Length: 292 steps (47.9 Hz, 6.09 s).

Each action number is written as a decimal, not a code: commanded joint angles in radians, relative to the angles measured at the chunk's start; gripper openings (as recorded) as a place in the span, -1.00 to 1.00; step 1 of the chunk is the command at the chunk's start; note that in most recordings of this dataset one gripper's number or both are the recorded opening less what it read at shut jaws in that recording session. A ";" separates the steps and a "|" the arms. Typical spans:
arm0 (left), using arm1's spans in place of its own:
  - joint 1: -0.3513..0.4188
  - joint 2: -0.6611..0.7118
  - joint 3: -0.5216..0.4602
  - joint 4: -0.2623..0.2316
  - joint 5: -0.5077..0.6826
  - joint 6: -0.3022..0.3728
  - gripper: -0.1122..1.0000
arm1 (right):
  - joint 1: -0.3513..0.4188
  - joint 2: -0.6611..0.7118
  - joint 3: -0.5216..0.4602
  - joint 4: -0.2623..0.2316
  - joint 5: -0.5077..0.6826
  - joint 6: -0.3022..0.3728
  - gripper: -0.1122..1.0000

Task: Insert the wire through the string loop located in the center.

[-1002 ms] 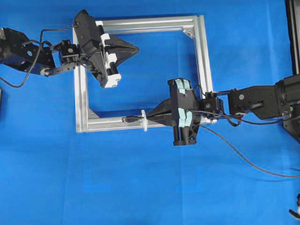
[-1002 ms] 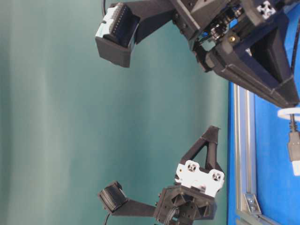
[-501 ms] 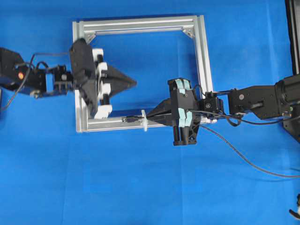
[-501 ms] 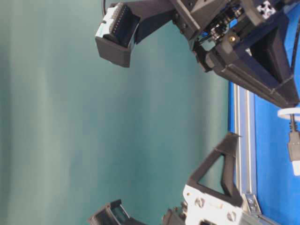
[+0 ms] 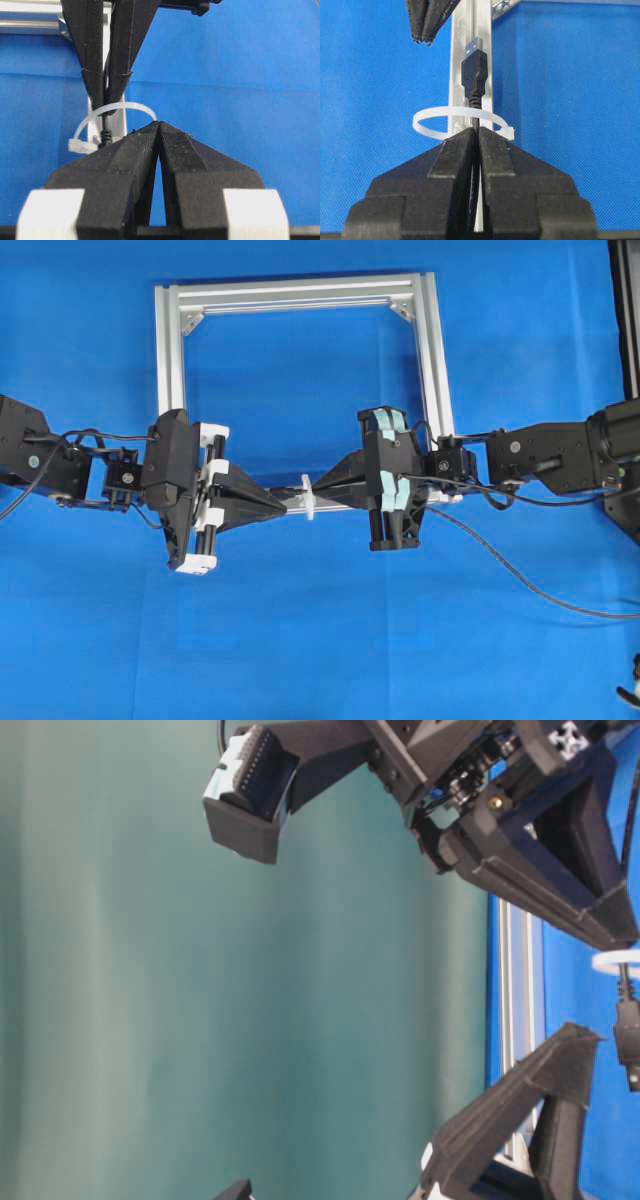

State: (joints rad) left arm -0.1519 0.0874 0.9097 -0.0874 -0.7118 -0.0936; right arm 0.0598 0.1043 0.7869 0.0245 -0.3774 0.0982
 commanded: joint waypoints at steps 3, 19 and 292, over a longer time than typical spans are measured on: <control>0.011 -0.025 -0.017 0.002 -0.005 0.002 -0.80 | 0.002 -0.012 -0.012 -0.002 -0.011 -0.002 -0.83; 0.031 -0.025 -0.017 0.002 -0.005 0.015 -0.79 | 0.002 -0.012 -0.012 -0.002 -0.008 -0.002 -0.83; 0.028 -0.092 0.163 0.002 0.109 -0.003 -0.65 | 0.005 -0.014 -0.012 -0.003 0.015 -0.002 0.93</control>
State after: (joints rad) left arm -0.1212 0.0430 1.0492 -0.0874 -0.5937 -0.0951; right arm 0.0629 0.1028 0.7869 0.0215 -0.3590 0.0966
